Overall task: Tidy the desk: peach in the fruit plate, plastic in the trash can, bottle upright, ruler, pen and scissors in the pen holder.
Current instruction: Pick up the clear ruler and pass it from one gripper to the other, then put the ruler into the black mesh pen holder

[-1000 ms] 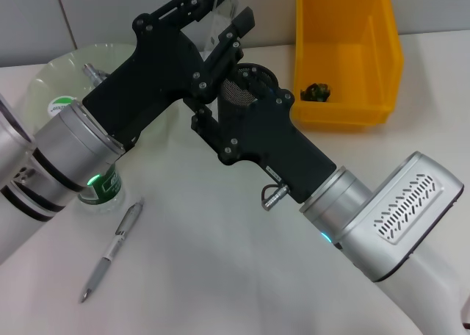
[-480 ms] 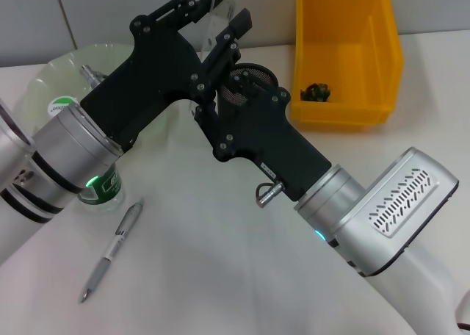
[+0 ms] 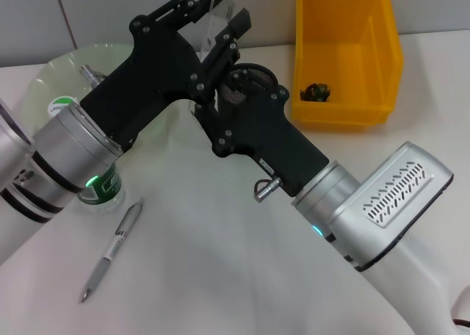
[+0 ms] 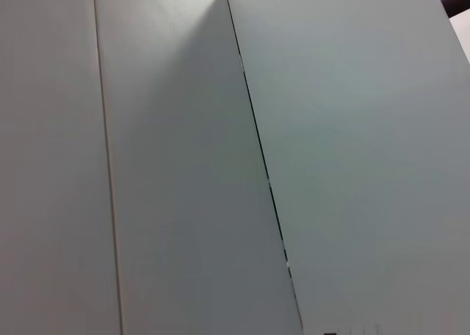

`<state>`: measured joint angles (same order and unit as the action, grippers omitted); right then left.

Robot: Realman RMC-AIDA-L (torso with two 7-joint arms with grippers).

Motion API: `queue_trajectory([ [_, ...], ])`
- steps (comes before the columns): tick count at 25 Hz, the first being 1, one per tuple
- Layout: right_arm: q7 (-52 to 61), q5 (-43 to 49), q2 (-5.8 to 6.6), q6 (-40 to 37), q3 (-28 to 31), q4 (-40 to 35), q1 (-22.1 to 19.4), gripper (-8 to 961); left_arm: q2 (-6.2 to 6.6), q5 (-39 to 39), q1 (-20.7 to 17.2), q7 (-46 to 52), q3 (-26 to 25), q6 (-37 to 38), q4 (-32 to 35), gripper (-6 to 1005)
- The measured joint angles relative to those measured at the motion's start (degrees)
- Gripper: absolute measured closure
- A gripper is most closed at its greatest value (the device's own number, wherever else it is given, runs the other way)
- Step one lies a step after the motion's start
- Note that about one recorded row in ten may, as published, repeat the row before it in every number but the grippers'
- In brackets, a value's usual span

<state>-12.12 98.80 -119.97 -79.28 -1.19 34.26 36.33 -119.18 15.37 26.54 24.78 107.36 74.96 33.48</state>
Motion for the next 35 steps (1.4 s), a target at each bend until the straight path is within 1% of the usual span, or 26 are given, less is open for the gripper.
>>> queue_trajectory([
  [5, -0.74, 0.11, 0.0, 1.25, 2.83, 1.62, -0.22, 661, 0.0, 0.0, 0.24, 0.0, 0.03, -0.26, 0.0, 584],
  [7, -0.93, 0.44, 0.0, 1.59, 2.96, 1.73, -0.1, 669, 0.0, 0.0, 0.39, 0.0, 0.04, -0.42, 0.0, 583],
  [10, -1.38, 2.87, 0.0, 3.31, 4.25, 2.24, -0.03, 682, 0.0, 0.01, 0.42, 0.0, -0.09, -0.68, -0.01, 583],
  [16, -1.42, 3.66, 0.0, 4.17, 5.08, 2.27, -0.03, 873, 0.0, -0.03, 0.3, 0.0, -0.18, -0.55, 0.01, 582],
  [21, -1.45, 3.72, -0.01, 4.26, 5.64, 2.12, -0.25, 912, 0.0, -0.04, 0.34, -0.01, 0.03, -0.23, 0.17, 581],
  [24, -1.46, 3.75, 0.0, 4.26, 5.8, 2.0, -0.52, 949, 0.0, -0.06, 0.29, -0.03, 0.07, 0.03, 0.21, 457],
  [25, -1.47, 3.76, 0.0, 4.26, 5.93, 1.98, -0.6, 948, 0.0, -0.07, 0.14, -0.04, 0.11, 0.19, 0.26, 415],
  [33, -1.62, 4.05, 0.3, 2.97, 6.3, 1.82, -1.56, 938, 0.0, -0.1, -0.84, -0.07, -0.33, 1.63, 0.33, 195],
  [34, -1.73, 4.26, 0.38, 2.41, 6.76, 1.69, -1.95, 936, 0.05, -0.11, -2.06, -0.08, -1.02, 2.37, 0.42, 167],
  [35, -0.55, 4.73, 0.67, 0.74, 8.2, 1.05, -2.89, 935, 0.26, -0.18, -3.49, -0.08, -1.88, 3.29, 0.41, 167],
])
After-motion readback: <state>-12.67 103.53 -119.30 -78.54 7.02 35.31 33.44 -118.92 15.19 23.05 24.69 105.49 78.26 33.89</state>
